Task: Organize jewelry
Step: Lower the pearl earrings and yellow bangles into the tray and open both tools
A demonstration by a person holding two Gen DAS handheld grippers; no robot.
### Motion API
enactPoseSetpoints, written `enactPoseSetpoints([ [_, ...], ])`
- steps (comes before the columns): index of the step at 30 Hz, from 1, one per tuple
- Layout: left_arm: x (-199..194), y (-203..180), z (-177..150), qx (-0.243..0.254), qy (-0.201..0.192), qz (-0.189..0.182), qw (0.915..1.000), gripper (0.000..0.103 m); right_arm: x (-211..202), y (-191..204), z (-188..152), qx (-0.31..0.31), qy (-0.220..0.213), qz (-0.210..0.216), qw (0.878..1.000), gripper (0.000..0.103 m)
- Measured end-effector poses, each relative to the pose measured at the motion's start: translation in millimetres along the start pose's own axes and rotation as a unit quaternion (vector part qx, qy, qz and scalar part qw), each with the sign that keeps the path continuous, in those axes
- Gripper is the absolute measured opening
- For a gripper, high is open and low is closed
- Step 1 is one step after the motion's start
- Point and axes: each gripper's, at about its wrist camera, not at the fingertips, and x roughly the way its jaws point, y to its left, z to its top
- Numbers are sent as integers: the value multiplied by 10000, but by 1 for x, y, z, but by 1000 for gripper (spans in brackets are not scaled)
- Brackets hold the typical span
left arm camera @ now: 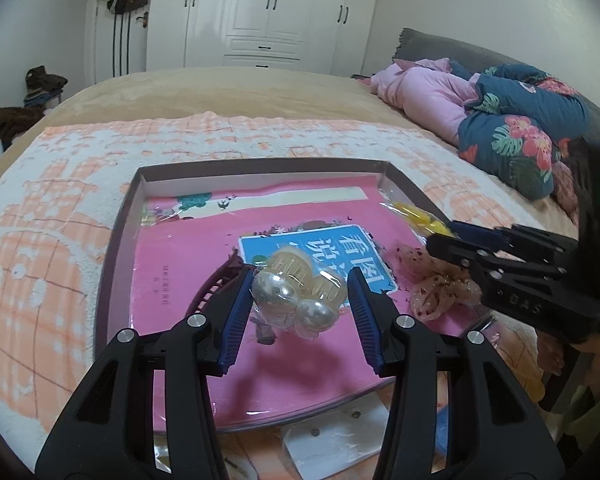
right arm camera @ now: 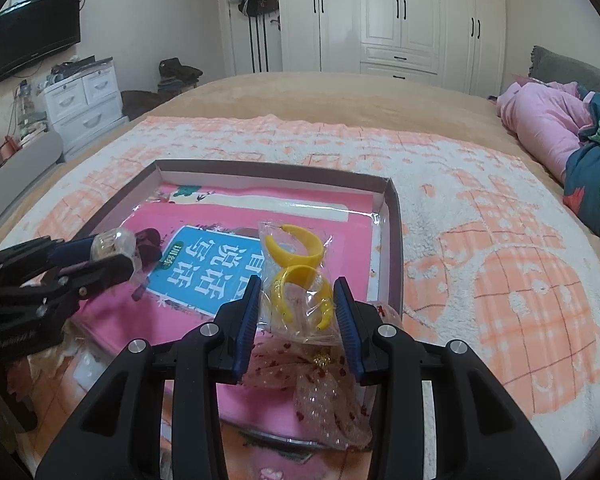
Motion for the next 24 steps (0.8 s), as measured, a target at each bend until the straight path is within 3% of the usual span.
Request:
enactPoseSetpoints([
  [16, 11, -4, -7, 87, 219, 1, 9997, 39, 12, -3, 0, 77, 180, 18, 9998, 38],
  [24, 11, -5, -8, 85, 257, 25, 9996, 39, -2, -3, -6, 153, 10, 70, 9999, 55],
])
